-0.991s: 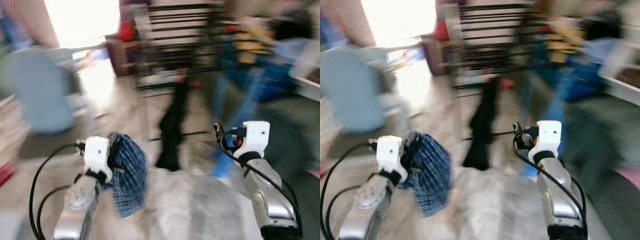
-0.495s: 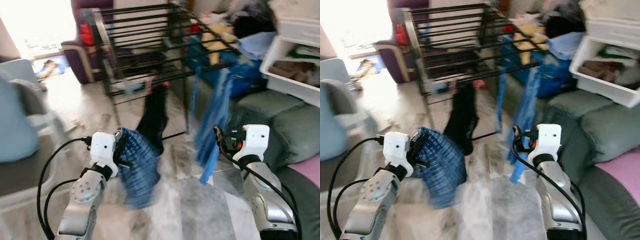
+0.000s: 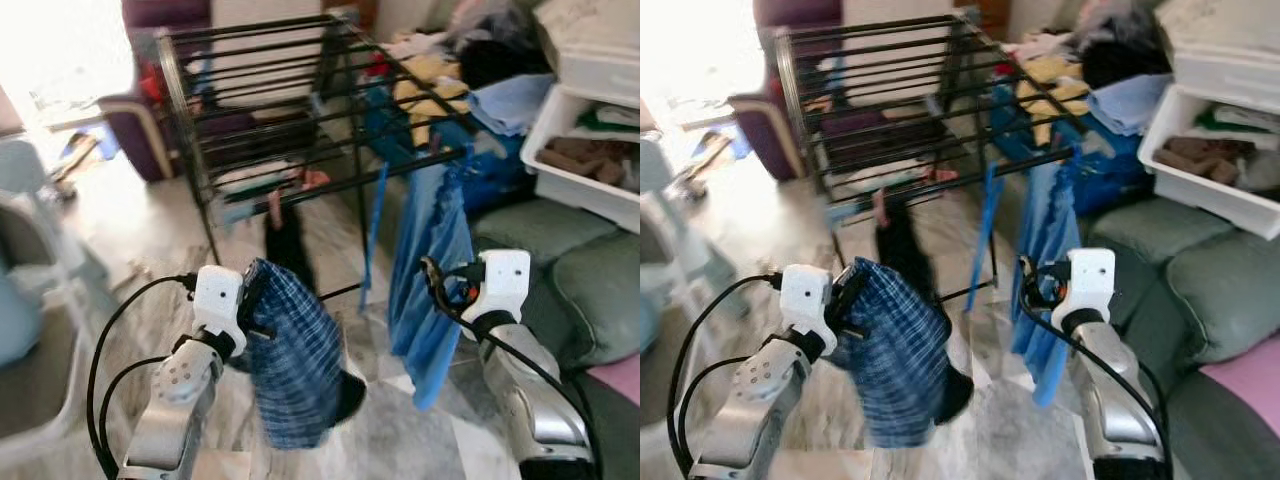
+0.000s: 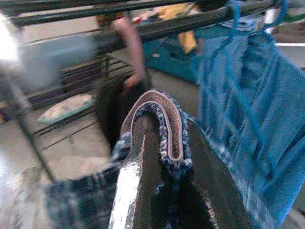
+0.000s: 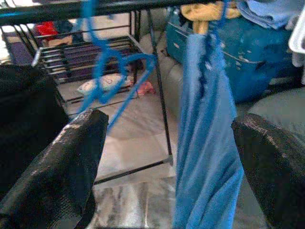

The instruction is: Hang hanger

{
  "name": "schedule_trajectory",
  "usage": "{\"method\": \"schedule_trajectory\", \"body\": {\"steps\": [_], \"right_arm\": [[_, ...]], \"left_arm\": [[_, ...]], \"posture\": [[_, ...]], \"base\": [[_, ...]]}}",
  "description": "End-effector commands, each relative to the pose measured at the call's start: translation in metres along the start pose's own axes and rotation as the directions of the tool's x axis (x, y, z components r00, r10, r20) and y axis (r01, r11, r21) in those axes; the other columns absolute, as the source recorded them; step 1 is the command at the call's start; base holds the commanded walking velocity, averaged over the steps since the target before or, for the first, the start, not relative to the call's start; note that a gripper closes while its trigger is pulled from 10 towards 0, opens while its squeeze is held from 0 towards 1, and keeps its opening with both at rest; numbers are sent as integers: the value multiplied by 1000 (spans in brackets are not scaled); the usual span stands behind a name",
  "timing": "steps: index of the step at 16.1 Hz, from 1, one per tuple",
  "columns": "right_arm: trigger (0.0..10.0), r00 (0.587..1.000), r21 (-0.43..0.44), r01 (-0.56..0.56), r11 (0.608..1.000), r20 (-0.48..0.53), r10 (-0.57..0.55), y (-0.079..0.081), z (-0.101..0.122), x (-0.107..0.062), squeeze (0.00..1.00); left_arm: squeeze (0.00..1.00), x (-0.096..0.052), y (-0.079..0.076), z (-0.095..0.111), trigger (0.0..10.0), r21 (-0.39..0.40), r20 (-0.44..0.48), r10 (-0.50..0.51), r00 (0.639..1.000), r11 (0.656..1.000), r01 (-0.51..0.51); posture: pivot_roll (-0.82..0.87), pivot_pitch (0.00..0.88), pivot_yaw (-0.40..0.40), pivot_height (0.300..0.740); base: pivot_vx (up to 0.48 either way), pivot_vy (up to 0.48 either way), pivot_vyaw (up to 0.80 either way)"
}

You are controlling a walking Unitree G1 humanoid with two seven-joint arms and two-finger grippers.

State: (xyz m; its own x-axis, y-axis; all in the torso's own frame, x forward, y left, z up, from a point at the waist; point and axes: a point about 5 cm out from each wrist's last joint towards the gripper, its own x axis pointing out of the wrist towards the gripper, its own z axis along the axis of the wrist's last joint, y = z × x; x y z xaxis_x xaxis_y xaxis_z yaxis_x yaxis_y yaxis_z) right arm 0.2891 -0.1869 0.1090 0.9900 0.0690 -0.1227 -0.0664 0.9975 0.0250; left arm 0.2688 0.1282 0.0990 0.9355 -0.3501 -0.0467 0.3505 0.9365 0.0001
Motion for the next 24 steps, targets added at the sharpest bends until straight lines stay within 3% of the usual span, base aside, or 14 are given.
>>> {"method": "schedule_trajectory", "body": {"steps": [1, 10, 14, 24], "right_arm": [[10000, 1000, 4, 7, 1000, -15, -7, -5, 0, -2, 0], [10000, 998, 12, -32, 999, -51, 33, 2, -6, -3, 0], [10000, 997, -4, -24, 1000, -69, 24, 0, -8, -3, 0], [10000, 990, -110, 125, 986, -51, -131, -24, -4, -1, 0]], "left_arm": [[0, 4, -8, 4, 10000, -6, 9, -34, 999, 999, 34], [0, 4, -16, 0, 10000, 1, -35, -78, 996, 997, 78], [0, 4, -22, 1, 10000, 16, -31, -120, 992, 993, 121], [0, 2, -28, 4, 10000, -5, -5, -173, 985, 985, 173]], "posture": [[-140, 0, 13, 740], [-137, 0, 15, 740], [-138, 0, 18, 740], [-140, 0, 19, 740]], "base": [[330, 349, 0], [37, 464, 0], [0, 0, 0], [0, 0, 0]]}}
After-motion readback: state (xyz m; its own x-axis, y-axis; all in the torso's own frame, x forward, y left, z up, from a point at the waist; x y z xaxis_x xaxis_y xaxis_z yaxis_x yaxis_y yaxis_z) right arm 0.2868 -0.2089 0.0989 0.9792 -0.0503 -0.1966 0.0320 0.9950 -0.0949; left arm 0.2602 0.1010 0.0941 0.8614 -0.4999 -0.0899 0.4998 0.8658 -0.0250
